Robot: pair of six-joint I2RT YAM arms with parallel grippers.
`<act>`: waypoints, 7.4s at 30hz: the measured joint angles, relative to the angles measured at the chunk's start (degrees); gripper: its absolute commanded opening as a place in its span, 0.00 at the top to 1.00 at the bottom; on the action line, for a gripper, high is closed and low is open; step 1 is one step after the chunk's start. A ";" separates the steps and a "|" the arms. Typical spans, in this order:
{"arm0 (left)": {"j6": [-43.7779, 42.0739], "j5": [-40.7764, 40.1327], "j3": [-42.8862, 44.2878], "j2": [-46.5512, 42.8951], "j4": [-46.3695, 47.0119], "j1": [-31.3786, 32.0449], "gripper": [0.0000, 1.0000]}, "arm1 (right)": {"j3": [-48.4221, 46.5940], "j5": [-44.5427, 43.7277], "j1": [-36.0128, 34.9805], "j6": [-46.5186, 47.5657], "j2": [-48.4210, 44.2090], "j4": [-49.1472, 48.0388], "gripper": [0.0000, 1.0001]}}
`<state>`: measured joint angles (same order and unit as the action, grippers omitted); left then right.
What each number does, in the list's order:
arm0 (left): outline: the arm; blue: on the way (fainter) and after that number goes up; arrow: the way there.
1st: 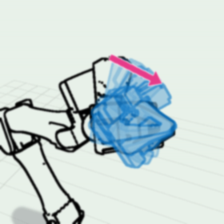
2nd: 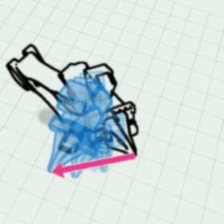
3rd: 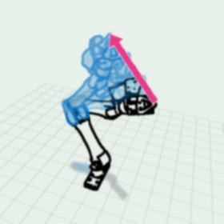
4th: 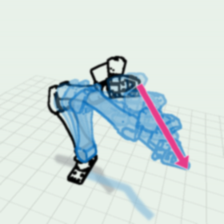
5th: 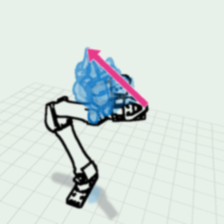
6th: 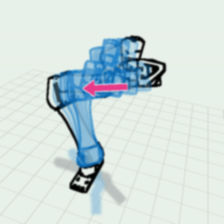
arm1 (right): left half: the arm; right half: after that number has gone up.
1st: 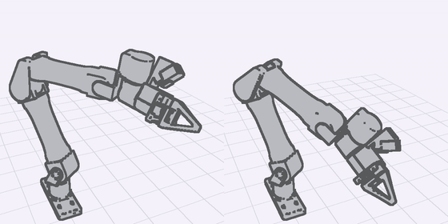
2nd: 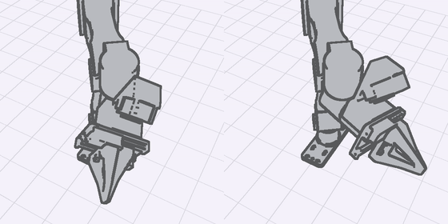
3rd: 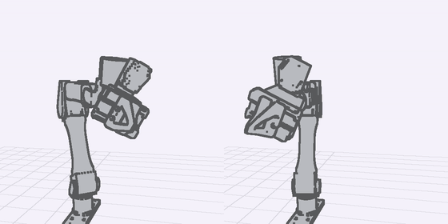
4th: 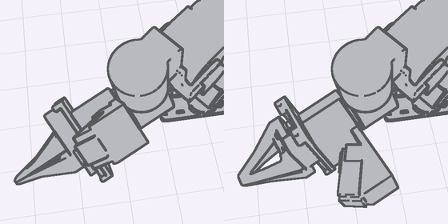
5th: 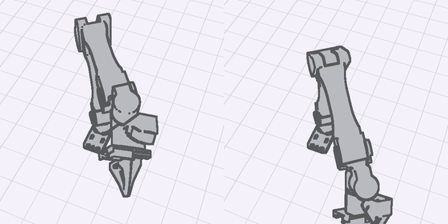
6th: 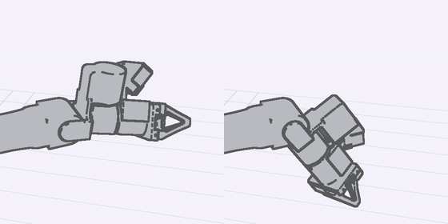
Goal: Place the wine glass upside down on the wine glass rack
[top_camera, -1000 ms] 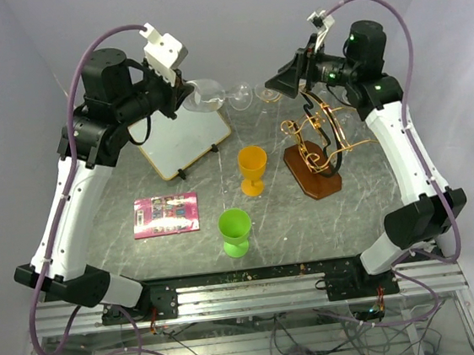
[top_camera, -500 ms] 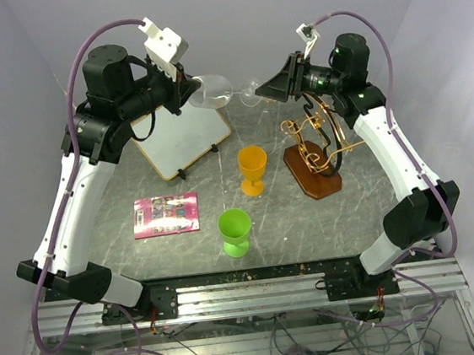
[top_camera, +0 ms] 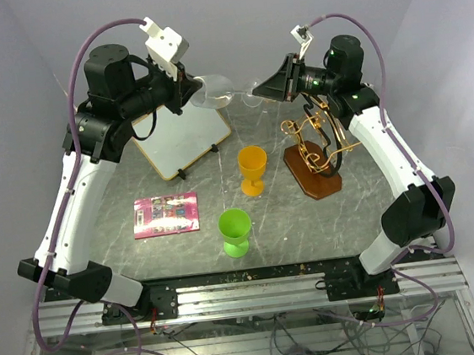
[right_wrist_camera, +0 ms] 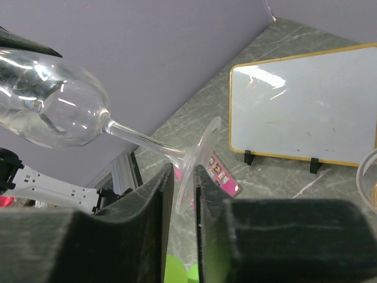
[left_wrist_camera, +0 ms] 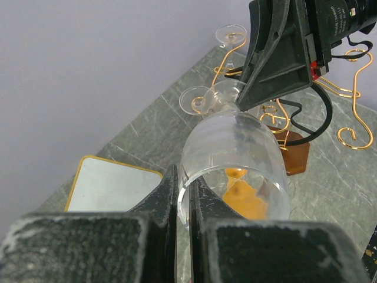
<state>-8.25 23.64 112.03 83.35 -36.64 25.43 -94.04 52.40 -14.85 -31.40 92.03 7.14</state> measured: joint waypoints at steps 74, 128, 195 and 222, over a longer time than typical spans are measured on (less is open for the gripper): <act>-22.86 -9.01 -9.79 -12.85 -12.61 -7.50 0.02 | -5.46 -68.65 -17.97 68.06 -0.37 27.21 1.00; -23.91 -7.74 -11.96 -11.50 -12.61 -7.76 0.02 | 5.79 -75.47 -17.99 84.21 -9.49 30.23 1.00; -25.94 -8.98 -18.03 -12.00 -10.73 -9.01 0.00 | 4.37 -70.84 -23.69 88.89 -10.32 35.91 1.00; -26.49 -9.11 -18.82 -12.52 -10.71 -9.09 0.00 | 9.44 -76.17 -24.22 91.47 -9.79 31.78 0.93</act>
<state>-34.74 14.52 93.21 70.83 -47.35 16.34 -84.60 -23.77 -39.07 60.07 82.24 38.92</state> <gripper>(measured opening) 1.000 0.057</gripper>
